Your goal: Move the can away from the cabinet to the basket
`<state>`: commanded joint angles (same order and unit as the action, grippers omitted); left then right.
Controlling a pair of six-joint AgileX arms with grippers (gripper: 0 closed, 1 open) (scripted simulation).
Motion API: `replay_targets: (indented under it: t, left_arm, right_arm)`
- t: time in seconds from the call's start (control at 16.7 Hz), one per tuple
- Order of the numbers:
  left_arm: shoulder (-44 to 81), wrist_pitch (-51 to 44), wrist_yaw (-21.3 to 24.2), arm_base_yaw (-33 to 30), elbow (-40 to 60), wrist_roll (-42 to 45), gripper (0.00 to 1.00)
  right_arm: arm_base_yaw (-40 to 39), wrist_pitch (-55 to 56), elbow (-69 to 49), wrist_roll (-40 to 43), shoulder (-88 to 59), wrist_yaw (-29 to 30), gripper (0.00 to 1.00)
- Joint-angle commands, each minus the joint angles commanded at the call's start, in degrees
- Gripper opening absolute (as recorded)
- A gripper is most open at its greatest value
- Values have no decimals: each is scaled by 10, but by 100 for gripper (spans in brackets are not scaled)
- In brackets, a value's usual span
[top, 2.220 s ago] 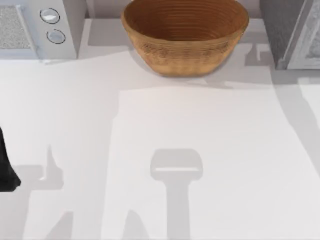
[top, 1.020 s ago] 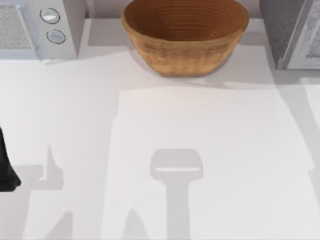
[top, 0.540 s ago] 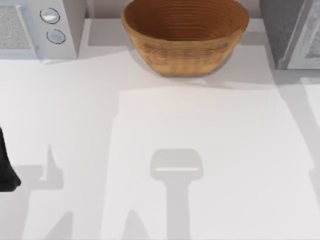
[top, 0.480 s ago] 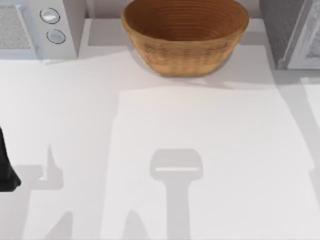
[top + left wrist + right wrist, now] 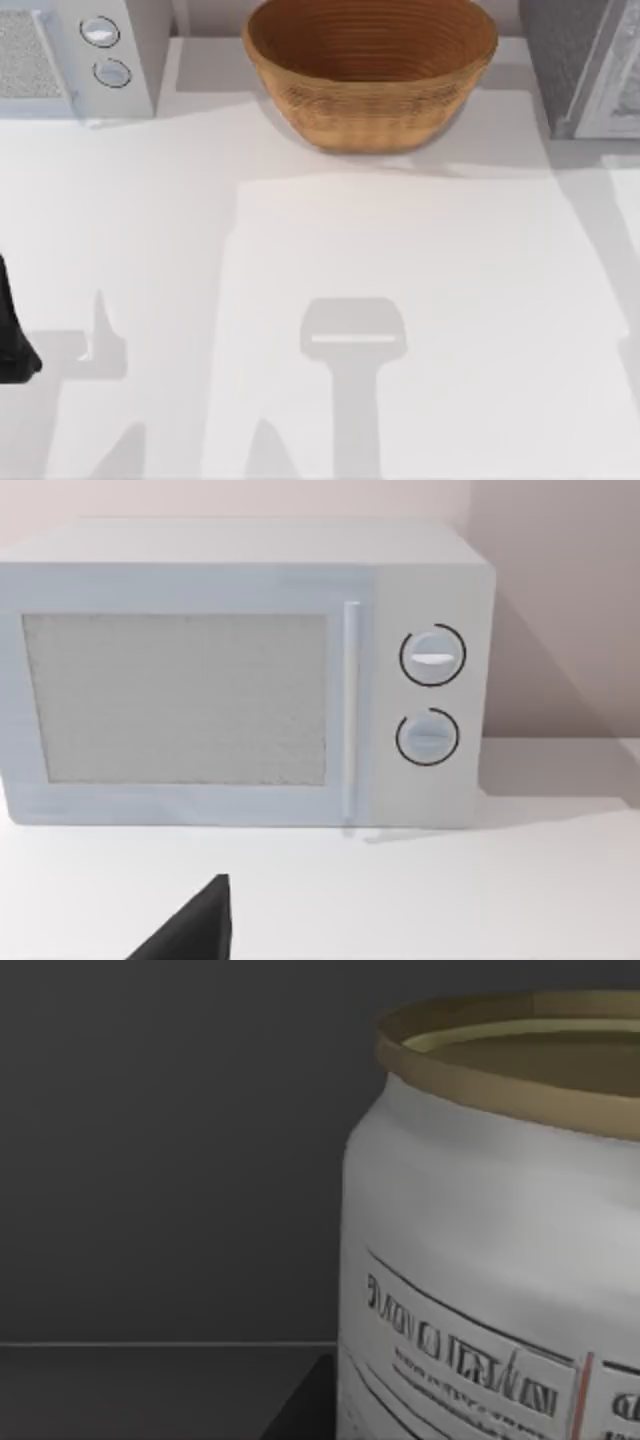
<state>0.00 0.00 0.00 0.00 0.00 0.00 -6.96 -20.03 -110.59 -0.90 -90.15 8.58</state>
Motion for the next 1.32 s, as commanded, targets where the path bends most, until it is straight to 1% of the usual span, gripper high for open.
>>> replay_targets:
  t: [0.42, 0.6, 0.96, 1.08, 1.32]
  left_arm:
    - [0, 0, 0, 0, 0, 0, 100]
    - [0, 0, 0, 0, 0, 0, 100]
    - [0, 0, 0, 0, 0, 0, 100]
    - [0, 0, 0, 0, 0, 0, 100]
    - [0, 0, 0, 0, 0, 0, 100]
  right_arm:
    - [-5, -9, -3, -1, 9, 5, 0]
    - [-30, -66, -17, 0, 53, 28, 0]
    - [-95, -232, -46, 0, 180, 91, 0]
    - [-107, -256, -51, 0, 203, 103, 0]
    - [-106, -258, -47, 0, 204, 104, 0]
